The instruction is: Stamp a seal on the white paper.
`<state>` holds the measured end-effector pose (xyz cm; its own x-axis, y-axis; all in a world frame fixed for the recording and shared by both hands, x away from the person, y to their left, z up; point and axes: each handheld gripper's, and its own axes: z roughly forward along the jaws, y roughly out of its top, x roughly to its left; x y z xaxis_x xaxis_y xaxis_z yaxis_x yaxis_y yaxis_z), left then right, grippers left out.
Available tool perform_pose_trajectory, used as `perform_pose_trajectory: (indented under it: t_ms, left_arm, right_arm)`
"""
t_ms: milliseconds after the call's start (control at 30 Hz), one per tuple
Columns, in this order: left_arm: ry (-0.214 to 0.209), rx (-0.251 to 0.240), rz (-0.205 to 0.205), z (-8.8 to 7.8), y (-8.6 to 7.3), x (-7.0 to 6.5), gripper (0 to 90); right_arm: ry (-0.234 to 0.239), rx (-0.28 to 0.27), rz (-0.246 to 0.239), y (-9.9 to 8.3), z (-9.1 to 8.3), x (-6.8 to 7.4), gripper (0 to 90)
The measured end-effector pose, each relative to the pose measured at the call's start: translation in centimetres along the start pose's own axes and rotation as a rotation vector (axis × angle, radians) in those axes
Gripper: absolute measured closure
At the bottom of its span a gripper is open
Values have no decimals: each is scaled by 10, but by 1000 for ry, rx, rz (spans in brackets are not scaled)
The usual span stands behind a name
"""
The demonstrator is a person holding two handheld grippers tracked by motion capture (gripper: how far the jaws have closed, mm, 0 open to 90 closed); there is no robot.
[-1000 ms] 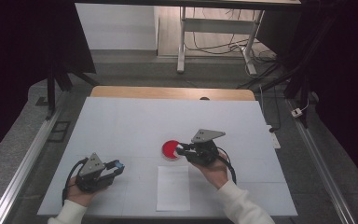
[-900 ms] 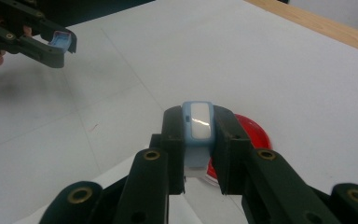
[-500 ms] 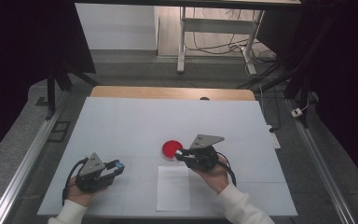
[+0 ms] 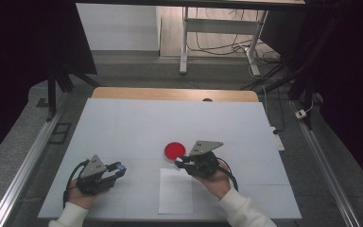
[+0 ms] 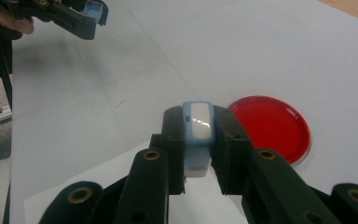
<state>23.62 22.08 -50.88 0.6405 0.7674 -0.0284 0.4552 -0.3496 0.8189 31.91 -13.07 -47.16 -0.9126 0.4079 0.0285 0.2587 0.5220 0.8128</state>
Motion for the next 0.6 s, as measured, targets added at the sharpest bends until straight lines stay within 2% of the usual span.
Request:
perform_pose_trajectory:
  t_ms: [267, 600]
  left_arm:
    - [1, -1, 0, 0, 0, 0, 652]
    - [-1, 0, -1, 0, 0, 0, 652]
  right_arm:
    - [25, 18, -28, -6, -4, 14, 754]
    - [53, 49, -52, -11, -1, 20, 754]
